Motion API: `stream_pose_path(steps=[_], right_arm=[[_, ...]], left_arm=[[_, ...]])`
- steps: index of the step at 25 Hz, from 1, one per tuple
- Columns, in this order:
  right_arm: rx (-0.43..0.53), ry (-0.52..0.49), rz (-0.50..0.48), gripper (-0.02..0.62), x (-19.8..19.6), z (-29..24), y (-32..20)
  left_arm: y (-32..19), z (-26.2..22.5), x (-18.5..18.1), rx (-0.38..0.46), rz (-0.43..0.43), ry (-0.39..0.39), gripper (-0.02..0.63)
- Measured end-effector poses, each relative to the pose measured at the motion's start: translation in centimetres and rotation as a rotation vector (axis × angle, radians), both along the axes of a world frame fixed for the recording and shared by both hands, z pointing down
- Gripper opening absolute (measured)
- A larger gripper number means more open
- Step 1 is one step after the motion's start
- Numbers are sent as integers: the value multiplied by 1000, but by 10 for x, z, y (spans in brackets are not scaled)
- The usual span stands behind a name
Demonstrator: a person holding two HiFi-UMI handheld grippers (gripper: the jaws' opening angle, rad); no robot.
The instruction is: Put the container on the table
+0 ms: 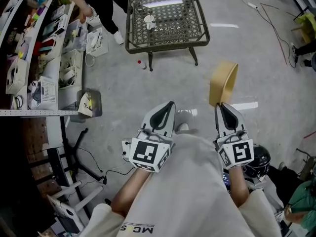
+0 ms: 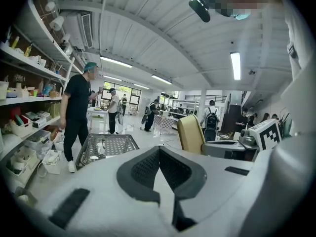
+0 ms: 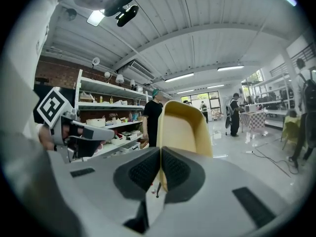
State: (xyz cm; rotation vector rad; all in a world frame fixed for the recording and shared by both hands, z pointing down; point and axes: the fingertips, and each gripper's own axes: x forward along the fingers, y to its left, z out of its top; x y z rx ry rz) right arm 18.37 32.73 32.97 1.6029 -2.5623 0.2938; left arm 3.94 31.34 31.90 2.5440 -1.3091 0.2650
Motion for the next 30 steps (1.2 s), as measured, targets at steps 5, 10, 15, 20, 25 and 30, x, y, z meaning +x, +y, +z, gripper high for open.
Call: stream_pose_path(steps=[5,10,15,20,25,30], right_arm=[[-3,3,4,21,4,-1,-5],[-1,0,19,21,8,2,-21],[-1,4,27,22,5,3,-49],[-9,17,35,23,-4,1,-96],[-15,33,46,22,-23,-3,-157],[-41,43,61,23,-43,1,-229]], left_arm=[[-7,2,3,-12,6,3,23],[-23,6,6,-12,18,2,23],[-55,6,0,-10,-4,25,23],[-103,7,-11,-21,0,34,23],[-171,3,-26,-25,23,44,23],[-249,2,-45,-37,50,43,23]])
